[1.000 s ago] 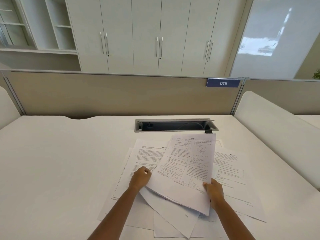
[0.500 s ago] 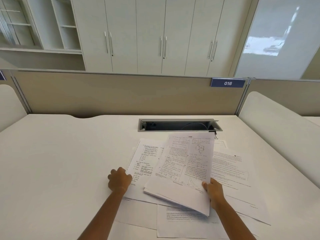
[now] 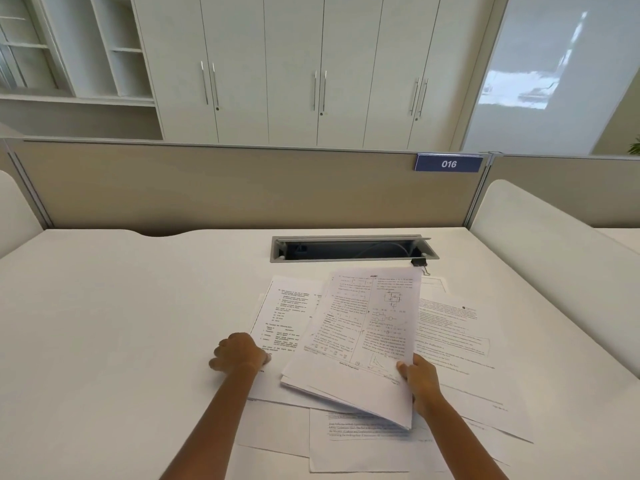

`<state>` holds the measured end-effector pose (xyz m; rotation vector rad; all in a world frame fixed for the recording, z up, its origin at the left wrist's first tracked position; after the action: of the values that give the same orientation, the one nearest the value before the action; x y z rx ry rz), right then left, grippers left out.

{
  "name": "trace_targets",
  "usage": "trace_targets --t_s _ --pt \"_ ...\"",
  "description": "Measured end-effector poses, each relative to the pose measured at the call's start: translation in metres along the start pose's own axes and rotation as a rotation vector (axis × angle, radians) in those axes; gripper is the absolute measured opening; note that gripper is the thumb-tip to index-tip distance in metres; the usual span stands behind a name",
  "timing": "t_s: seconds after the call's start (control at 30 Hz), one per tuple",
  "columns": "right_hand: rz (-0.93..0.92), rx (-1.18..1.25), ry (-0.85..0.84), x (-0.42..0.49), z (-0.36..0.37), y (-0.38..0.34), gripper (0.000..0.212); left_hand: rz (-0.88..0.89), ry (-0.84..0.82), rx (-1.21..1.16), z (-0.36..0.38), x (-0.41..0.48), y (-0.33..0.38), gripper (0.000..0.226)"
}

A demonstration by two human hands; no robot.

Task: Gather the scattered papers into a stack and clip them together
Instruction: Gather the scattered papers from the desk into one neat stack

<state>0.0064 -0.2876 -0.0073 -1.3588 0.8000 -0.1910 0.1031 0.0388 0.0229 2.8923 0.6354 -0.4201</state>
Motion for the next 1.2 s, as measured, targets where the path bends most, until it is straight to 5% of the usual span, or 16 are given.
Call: trace_targets --t_s 0.23,0.43,0.73,0.87,0.97,1.2 --pt "-0.017 0.001 0.005 -0.001 -0.001 0.001 0.032 0.0 -0.07 -0.052 0.005 -0.003 0.0 0.052" --pt "0.016 0.023 0.004 0.002 -0.001 0.003 0.032 0.132 -0.083 -0.361 0.0 0.0 0.009 0.047" --pt "0.019 0.059 -0.011 0.004 -0.002 0.005 0.033 0.22 0.601 -0.467 -0.128 -0.024 0.002 0.027" --pt "0.021 0.088 -0.021 0.005 -0.002 0.005 0.036 0.197 0.754 -0.668 -0.175 -0.04 -0.007 0.03" --pt "0.03 0.105 -0.04 0.006 -0.001 0.005 0.036 0.225 0.682 -0.816 -0.181 -0.035 -0.005 0.029" --pt "0.04 0.09 -0.154 -0.001 0.009 0.001 0.034 0.283 0.191 -0.963 -0.101 -0.006 0.026 0.021"
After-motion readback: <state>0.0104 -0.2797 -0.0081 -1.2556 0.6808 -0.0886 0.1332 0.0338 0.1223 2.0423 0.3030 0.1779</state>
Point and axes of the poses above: each hand's wrist, its own x-axis towards the middle knuckle, its own z-axis out of the palm, y = z × x, the point moved 7 cm from there along x, towards the middle knuckle, and after that the axes turned 13 degrees about x, right-handed, at the moved point
